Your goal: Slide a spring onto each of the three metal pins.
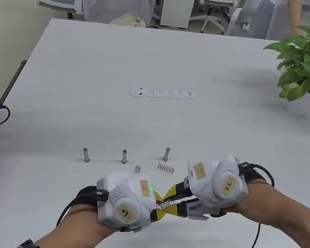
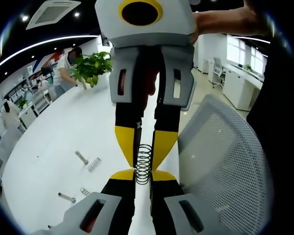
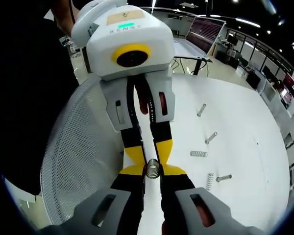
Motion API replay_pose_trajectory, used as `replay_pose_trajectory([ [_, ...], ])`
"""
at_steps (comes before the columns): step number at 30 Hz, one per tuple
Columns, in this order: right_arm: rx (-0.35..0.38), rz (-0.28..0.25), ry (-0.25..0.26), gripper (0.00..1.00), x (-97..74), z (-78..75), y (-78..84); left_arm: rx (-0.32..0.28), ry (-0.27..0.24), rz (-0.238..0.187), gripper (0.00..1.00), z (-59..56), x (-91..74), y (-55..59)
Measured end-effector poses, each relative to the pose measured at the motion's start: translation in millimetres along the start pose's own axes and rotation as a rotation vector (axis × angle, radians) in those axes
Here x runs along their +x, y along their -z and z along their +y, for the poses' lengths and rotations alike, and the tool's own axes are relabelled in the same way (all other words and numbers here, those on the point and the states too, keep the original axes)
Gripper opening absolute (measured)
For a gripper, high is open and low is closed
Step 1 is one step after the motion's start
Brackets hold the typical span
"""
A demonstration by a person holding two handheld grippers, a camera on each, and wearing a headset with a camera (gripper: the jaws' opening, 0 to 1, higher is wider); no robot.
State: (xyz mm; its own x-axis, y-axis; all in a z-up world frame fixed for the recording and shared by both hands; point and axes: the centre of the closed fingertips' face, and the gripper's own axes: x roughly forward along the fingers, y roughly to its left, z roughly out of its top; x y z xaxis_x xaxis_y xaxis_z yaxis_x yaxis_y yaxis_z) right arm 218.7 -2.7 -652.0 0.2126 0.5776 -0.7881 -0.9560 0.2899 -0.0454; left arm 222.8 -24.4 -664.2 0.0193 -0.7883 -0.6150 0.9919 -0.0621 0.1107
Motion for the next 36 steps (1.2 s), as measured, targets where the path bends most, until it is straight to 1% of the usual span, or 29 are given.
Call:
replay_pose_trajectory([
  [3,0.006,-0.006,0.009,0.09,-0.2,-2.2,-1.0,-0.028,-0.008,-0.009,0.03,3.2,-1.0,0.7],
  [4,0.007,-0.007,0.011,0.09,-0.3,-2.9,-1.1,-0.05,-0.018,-0.014,0.04,5.6,-1.7,1.2],
  [6,0.008,-0.004,0.014,0.09,-0.4,-4.1,-0.4,-0.082,-0.017,-0.02,0.07,7.5,-2.9,2.6],
  [8,0.014,-0.003,0.017,0.09,-0.5,-6.1,1.2,-0.131,-0.028,-0.038,0.11,12.4,-5.6,3.5],
  [12,0.021,-0.001,0.02,0.09,-0.6,-8.1,3.0,-0.159,-0.043,-0.055,0.12,18.0,-10.6,4.6],
  [17,0.029,0.003,0.025,0.09,-0.1,-11.0,5.3,-0.193,-0.054,-0.066,0.13,21.1,-15.5,7.4],
  [23,0.031,0.014,0.029,0.09,1.5,-13.8,9.0,-0.212,-0.068,-0.063,0.14,23.1,-19.5,12.8],
  [26,0.038,0.015,0.03,0.09,2.1,-14.9,10.2,-0.236,-0.078,-0.073,0.15,25.2,-23.2,15.0],
  [31,0.052,0.025,0.033,0.09,4.4,-18.0,15.2,-0.281,-0.113,-0.08,0.17,31.3,-32.1,23.6],
  [33,0.043,0.053,0.036,0.09,6.3,-20.0,21.6,-0.306,-0.119,-0.088,0.2,33.7,-36.1,27.3],
  [34,0.043,0.058,0.034,0.09,6.9,-20.1,22.5,-0.31,-0.134,-0.088,0.21,36.0,-38.8,29.8],
  [36,0.048,0.059,0.031,0.09,7.0,-20.8,23.2,-0.314,-0.146,-0.086,0.21,37.9,-42.3,32.6],
])
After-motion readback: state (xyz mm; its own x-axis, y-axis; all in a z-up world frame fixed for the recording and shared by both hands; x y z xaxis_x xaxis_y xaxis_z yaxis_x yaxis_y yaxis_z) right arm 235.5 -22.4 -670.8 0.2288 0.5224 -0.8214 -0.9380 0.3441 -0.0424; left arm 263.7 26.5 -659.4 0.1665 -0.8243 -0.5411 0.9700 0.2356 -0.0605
